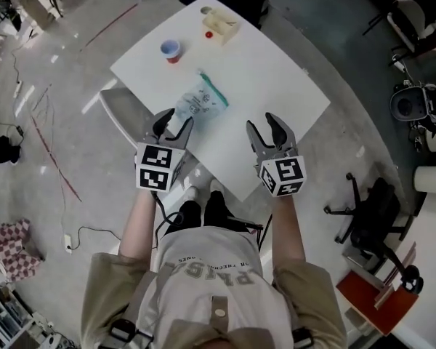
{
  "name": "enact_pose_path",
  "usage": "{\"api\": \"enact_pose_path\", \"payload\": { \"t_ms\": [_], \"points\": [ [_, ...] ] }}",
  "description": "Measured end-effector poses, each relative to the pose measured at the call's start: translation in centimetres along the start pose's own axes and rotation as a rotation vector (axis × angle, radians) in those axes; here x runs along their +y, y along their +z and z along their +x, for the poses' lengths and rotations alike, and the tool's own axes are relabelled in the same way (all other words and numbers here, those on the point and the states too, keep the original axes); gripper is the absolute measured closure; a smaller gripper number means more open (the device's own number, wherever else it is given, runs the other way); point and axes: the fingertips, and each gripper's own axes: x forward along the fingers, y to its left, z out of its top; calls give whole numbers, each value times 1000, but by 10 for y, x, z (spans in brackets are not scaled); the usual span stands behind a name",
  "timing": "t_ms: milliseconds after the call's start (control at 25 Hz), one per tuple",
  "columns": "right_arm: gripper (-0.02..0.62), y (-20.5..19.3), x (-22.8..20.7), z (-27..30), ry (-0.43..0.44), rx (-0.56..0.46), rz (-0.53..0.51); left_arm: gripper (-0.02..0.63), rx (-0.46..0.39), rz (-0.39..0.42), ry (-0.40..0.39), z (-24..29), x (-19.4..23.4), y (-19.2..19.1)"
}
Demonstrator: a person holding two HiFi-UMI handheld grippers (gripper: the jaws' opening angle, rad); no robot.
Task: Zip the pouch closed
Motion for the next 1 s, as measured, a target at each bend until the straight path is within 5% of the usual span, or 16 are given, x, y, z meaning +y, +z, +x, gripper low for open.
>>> {"api": "enact_pose_path", "payload": {
  "t_ms": [480,720,1000],
  "points": [
    [399,0,-29,60,161,58,-140,410,58,73,50,48,7,6],
    [399,-1,-28,93,200,102,-240,410,120,171,8,80,27,-2],
    [399,-23,-37,136,168,201,-235,410,196,238,-79,127,49,-18]
  ]
}}
